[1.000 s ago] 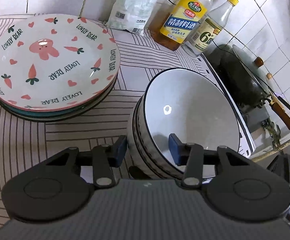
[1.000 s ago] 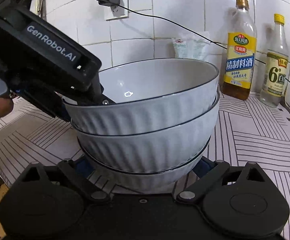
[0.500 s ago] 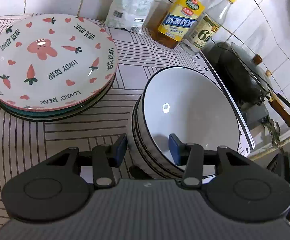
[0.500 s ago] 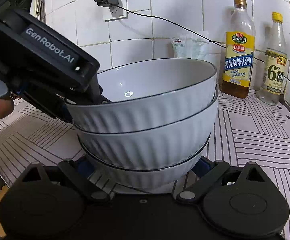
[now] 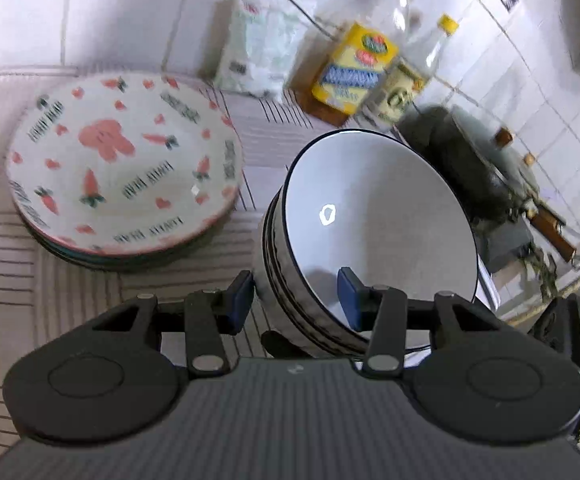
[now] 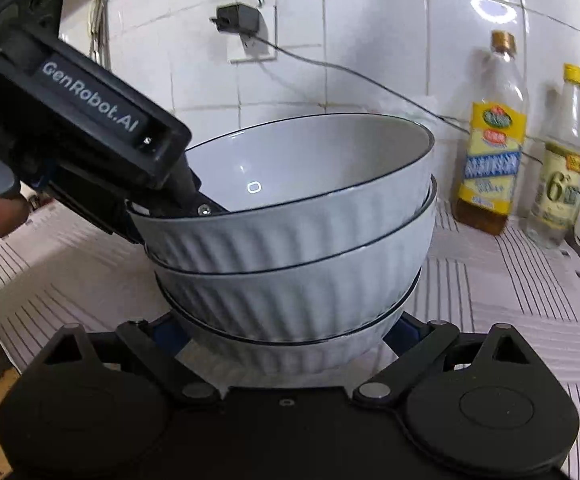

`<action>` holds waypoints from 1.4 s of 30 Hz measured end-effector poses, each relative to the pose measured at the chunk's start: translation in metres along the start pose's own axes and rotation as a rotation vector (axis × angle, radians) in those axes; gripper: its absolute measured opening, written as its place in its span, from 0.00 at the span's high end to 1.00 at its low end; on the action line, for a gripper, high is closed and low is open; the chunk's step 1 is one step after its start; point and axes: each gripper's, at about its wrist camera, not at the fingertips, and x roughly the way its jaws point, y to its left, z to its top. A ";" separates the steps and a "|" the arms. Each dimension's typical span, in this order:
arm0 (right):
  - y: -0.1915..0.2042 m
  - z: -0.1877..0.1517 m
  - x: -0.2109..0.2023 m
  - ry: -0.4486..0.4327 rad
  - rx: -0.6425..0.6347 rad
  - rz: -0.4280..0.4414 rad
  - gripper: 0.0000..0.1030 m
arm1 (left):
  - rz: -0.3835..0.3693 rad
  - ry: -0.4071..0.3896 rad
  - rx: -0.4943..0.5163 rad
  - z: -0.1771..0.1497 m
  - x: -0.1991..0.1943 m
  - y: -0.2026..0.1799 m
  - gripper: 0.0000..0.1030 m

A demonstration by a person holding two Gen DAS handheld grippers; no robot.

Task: Organize plates and bowls
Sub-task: 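Lift the three-bowl stack with the left gripper and carry it over the plates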

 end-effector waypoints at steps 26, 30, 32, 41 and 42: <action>0.037 0.071 0.118 -0.041 -0.087 0.179 0.05 | 0.181 -0.117 -0.096 0.065 -0.023 0.104 0.55; 0.035 0.073 0.129 -0.028 -0.059 0.179 0.05 | 0.181 -0.121 -0.092 0.069 -0.014 0.109 0.55; 0.034 0.073 0.135 -0.011 -0.049 0.174 0.05 | 0.183 -0.113 -0.084 0.072 -0.010 0.111 0.55; 0.029 0.076 0.150 0.030 -0.047 0.177 0.05 | 0.185 -0.098 -0.098 0.076 0.004 0.118 0.55; 0.029 0.075 0.151 0.034 -0.044 0.176 0.05 | 0.186 -0.095 -0.098 0.076 0.004 0.118 0.55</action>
